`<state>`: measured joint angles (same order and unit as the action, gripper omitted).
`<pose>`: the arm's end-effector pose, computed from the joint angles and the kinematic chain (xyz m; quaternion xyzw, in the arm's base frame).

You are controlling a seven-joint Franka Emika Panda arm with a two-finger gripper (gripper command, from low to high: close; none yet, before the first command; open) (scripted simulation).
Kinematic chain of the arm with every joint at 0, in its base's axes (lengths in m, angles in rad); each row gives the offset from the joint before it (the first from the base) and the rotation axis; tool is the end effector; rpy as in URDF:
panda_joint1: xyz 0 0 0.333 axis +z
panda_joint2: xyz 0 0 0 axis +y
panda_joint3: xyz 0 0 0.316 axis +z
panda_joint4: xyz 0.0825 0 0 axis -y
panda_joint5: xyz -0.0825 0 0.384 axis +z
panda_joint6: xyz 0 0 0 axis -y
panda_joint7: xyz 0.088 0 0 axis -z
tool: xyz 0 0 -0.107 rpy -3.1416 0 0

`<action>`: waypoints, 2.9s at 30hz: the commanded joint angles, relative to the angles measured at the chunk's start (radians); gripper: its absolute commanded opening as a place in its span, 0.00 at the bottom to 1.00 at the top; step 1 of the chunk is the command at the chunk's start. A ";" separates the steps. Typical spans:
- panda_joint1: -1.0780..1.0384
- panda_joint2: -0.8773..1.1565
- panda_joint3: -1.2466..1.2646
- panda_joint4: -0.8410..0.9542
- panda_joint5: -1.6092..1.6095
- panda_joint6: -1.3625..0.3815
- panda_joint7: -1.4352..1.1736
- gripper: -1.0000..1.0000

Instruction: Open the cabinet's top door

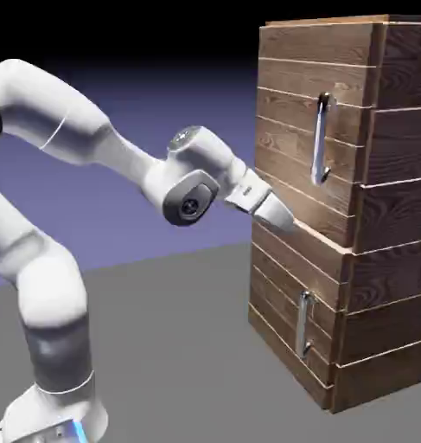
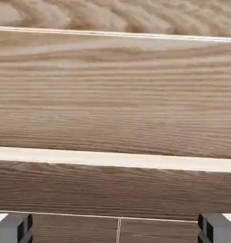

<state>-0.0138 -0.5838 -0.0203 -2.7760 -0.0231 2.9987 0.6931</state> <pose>0.3929 -0.0120 0.4751 -0.8629 0.3185 -0.3713 0.1268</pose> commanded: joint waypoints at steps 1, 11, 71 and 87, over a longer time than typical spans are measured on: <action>-0.026 -0.015 -0.036 0.028 -0.016 -0.018 -0.034 0.50; 0.079 -0.120 -0.385 0.088 -0.422 0.275 0.064 0.50; -0.632 -0.709 0.251 -0.218 -0.593 0.343 0.922 0.00; -0.416 -1.113 0.537 -0.200 -0.477 -0.351 1.068 0.00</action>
<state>-0.4298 -1.6966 0.5170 -2.9753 -0.5032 2.6483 1.7606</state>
